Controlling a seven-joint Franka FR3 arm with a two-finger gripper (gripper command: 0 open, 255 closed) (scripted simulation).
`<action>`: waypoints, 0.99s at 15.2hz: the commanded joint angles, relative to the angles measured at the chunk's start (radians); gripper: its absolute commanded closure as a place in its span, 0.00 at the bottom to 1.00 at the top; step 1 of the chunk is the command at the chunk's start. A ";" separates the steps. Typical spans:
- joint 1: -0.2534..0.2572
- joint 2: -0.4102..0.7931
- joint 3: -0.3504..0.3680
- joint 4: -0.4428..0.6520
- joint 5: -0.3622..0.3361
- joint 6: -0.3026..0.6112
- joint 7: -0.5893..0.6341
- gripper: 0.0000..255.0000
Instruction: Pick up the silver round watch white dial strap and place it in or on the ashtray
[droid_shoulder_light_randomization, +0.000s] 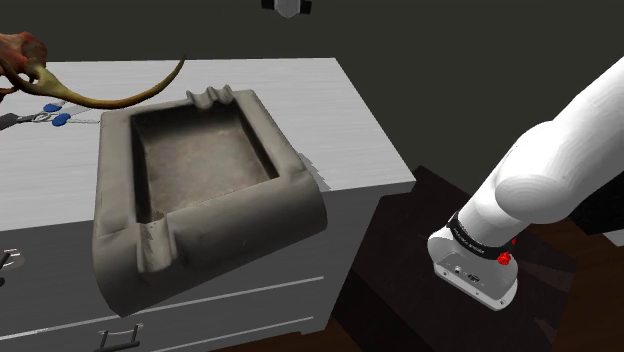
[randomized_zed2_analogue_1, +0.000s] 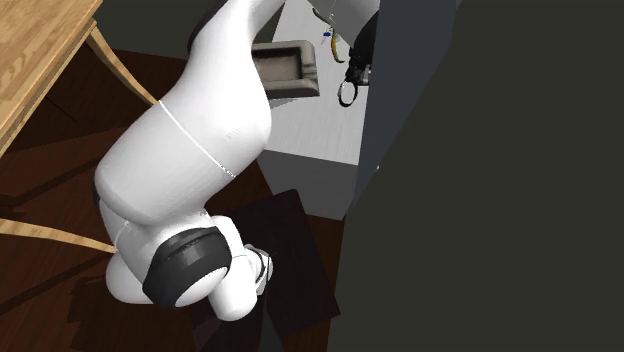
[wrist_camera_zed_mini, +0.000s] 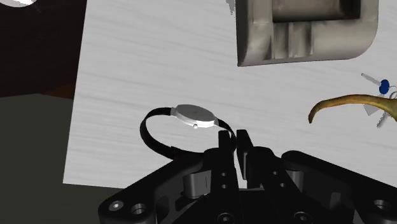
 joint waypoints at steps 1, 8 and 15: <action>0.007 0.000 0.011 0.016 -0.002 0.000 0.027 1.00; 0.077 0.004 0.119 0.032 -0.005 0.039 0.199 1.00; 0.154 0.073 0.242 0.112 -0.055 0.073 0.395 1.00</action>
